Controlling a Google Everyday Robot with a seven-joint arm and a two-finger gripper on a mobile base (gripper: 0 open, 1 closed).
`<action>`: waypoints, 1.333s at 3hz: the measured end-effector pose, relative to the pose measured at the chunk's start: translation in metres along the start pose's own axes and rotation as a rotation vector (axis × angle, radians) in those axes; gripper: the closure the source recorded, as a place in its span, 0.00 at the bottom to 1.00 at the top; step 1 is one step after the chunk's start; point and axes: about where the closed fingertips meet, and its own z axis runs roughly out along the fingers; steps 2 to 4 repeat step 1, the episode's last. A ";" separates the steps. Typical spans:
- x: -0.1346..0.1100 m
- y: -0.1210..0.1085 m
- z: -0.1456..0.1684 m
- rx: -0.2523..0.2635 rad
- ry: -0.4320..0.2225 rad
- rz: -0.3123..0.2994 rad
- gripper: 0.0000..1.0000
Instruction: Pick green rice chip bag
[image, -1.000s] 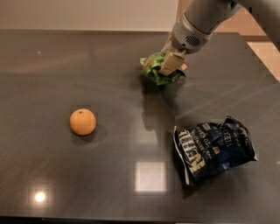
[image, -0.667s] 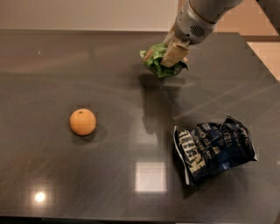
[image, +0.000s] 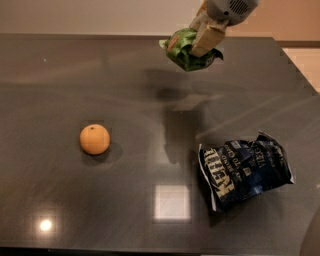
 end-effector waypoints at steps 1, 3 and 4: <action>0.000 0.000 0.000 0.000 0.000 0.000 1.00; 0.000 0.000 0.000 0.000 0.000 0.000 1.00; 0.000 0.000 0.000 0.000 0.000 0.000 1.00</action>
Offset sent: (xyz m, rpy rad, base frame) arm 0.0000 0.0000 0.0000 0.0000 0.0000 0.0000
